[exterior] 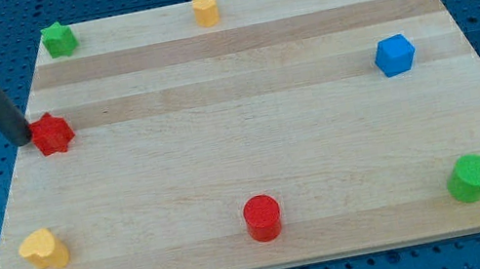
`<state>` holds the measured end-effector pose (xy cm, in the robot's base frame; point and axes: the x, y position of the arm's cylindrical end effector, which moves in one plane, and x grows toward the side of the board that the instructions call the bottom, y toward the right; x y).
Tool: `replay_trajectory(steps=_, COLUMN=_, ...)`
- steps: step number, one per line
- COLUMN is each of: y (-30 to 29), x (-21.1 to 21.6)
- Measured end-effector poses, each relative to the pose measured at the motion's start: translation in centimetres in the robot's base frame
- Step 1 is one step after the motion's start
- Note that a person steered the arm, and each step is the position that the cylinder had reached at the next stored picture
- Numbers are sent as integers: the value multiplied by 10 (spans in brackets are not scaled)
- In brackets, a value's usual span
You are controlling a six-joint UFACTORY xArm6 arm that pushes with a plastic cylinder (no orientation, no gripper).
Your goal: Push the green star above the red star
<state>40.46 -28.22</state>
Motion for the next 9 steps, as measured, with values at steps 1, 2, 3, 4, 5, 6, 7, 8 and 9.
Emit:
replay_trajectory(steps=1, y=35, x=0)
replay_trajectory(steps=2, y=38, x=0)
replay_trajectory(steps=3, y=10, x=-18)
replay_trajectory(steps=4, y=-23, x=-48)
replay_trajectory(steps=5, y=-23, x=-52)
replay_trajectory(steps=6, y=-21, x=-133)
replay_trajectory(steps=7, y=-17, x=-211)
replay_trajectory(steps=8, y=-17, x=-213)
replay_trajectory(steps=9, y=-17, x=-213)
